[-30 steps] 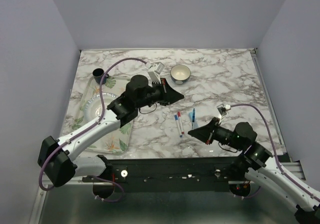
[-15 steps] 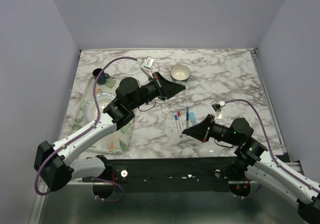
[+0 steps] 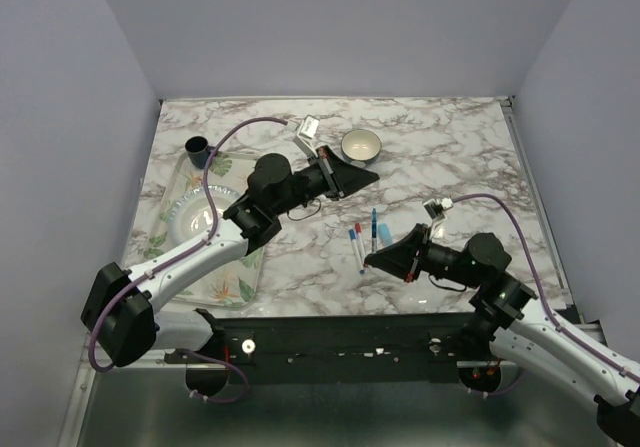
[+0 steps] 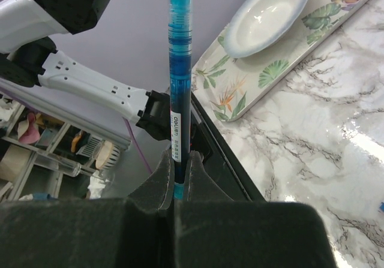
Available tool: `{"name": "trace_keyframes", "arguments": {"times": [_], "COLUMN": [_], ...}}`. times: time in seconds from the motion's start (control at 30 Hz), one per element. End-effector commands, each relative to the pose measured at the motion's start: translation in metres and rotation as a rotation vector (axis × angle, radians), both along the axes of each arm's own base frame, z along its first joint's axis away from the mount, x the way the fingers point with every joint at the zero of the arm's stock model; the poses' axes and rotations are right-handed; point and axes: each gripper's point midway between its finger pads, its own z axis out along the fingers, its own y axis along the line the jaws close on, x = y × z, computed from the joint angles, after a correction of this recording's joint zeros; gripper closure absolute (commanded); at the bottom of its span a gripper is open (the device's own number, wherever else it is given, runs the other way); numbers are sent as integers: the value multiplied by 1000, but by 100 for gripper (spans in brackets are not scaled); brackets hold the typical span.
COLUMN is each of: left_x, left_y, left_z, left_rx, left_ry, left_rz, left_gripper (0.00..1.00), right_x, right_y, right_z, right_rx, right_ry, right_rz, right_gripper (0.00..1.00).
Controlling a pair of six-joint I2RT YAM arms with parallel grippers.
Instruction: Insert the pens into the pen caps
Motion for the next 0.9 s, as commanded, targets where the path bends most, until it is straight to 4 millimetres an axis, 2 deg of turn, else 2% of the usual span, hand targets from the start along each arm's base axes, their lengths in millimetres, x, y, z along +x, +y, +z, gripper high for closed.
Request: {"name": "trace_keyframes", "arguments": {"times": [0.0, 0.2, 0.47, 0.87], "left_x": [-9, -22, -29, -30], "left_y": [0, -2, 0, 3], "left_z": [7, 2, 0, 14], "left_rx": [-43, -50, -52, -61], "left_ry": [-15, 4, 7, -23], "left_rz": [-40, -72, -77, -65], "left_gripper": [100, 100, 100, 100], "right_x": [0, 1, 2, 0], "right_y": [1, -1, -2, -1], "right_z": [18, 21, 21, 16], "right_rx": [21, 30, 23, 17], "right_ry": [-61, -63, -57, -49], "right_rz": [3, -13, -21, -9], "right_gripper": [99, 99, 99, 99]}}
